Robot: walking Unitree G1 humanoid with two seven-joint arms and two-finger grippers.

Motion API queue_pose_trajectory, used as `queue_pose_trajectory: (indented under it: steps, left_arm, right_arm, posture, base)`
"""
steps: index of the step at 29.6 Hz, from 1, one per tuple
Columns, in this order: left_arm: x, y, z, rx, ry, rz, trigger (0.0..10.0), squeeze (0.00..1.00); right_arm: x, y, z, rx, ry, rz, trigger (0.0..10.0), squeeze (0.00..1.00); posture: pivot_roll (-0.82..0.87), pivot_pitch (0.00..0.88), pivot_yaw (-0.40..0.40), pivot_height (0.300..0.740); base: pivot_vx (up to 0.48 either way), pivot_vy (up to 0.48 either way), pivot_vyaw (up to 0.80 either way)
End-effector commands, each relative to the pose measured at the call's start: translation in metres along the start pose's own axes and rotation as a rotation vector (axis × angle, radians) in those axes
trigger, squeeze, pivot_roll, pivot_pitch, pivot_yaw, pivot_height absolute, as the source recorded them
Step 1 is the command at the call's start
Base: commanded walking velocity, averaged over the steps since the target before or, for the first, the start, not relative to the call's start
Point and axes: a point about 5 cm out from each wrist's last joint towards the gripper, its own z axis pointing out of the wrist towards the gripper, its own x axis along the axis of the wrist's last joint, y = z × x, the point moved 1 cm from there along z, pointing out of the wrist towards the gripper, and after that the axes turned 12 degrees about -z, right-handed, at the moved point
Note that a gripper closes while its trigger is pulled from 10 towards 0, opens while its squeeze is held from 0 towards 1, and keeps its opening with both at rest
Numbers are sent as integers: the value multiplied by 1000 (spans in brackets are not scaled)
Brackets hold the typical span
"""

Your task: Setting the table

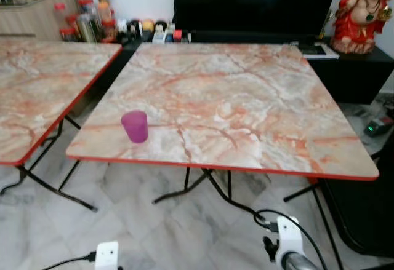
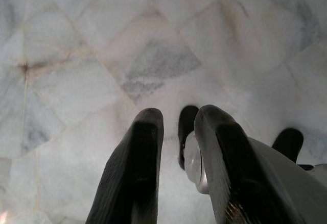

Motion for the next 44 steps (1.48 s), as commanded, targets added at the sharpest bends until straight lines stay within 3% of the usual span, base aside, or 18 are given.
queue_pose_trajectory:
  steps: [1,10,12,19,24,28,30,34,40,41,42,43,44]
  left_arm:
    - [-4,0,-1,11,-18,-18,10000,0]
    - [4,-6,1,38,15,-36,10000,0]
    - [14,-9,2,65,58,-82,10000,0]
    - [42,-15,4,104,172,-116,10000,0]
    - [83,-40,-1,240,370,-144,10000,0]
    - [100,-52,-6,320,455,-156,10000,0]
    - [119,-64,-13,422,547,-158,10000,0]
    - [139,-68,-21,489,646,-162,10000,0]
    - [195,-56,-45,496,920,-162,10000,0]
    - [218,-44,-54,430,1009,-167,10000,0]
    - [218,-44,-54,430,1009,-167,10000,0]
    - [245,-24,-64,305,1084,-152,10000,0]
    - [255,-14,-67,248,1107,-144,10000,0]
  right_arm:
    - [2,5,0,-9,0,-5,10000,0]
    - [3,4,0,-6,4,-11,10000,0]
    - [3,4,0,-4,7,-11,10000,0]
    - [4,4,0,-5,12,-10,10000,0]
    - [2,5,0,-4,11,-11,10000,0]
    - [2,5,0,-3,9,-14,10000,0]
    - [1,5,0,-1,6,-18,10000,0]
    - [0,5,0,-2,3,-20,10000,0]
    - [0,6,0,-4,1,-20,10000,0]
    - [0,6,0,-3,0,-22,10000,0]
    - [0,6,0,-3,0,-22,10000,0]
    - [0,5,0,-2,0,-24,10000,0]
    - [0,5,0,-1,0,-24,10000,0]
  posture:
    - [36,0,-34,740]
    - [41,0,-41,740]
    - [41,0,-41,740]
    - [41,0,-44,740]
    - [46,0,-49,740]
    - [48,0,-51,740]
    - [50,0,-53,740]
    - [47,0,-54,740]
    - [46,0,-58,740]
    - [49,0,-62,740]
    - [49,0,-62,740]
    - [49,0,-62,740]
    - [50,0,-63,740]
  base:
    - [0,0,0]
    - [0,0,0]
    - [0,0,0]
    - [0,0,0]
    - [0,0,0]
    - [0,0,0]
    - [0,0,0]
    - [0,0,0]
    - [0,0,0]
    - [0,0,0]
    - [0,0,0]
    - [0,0,0]
    - [0,0,0]
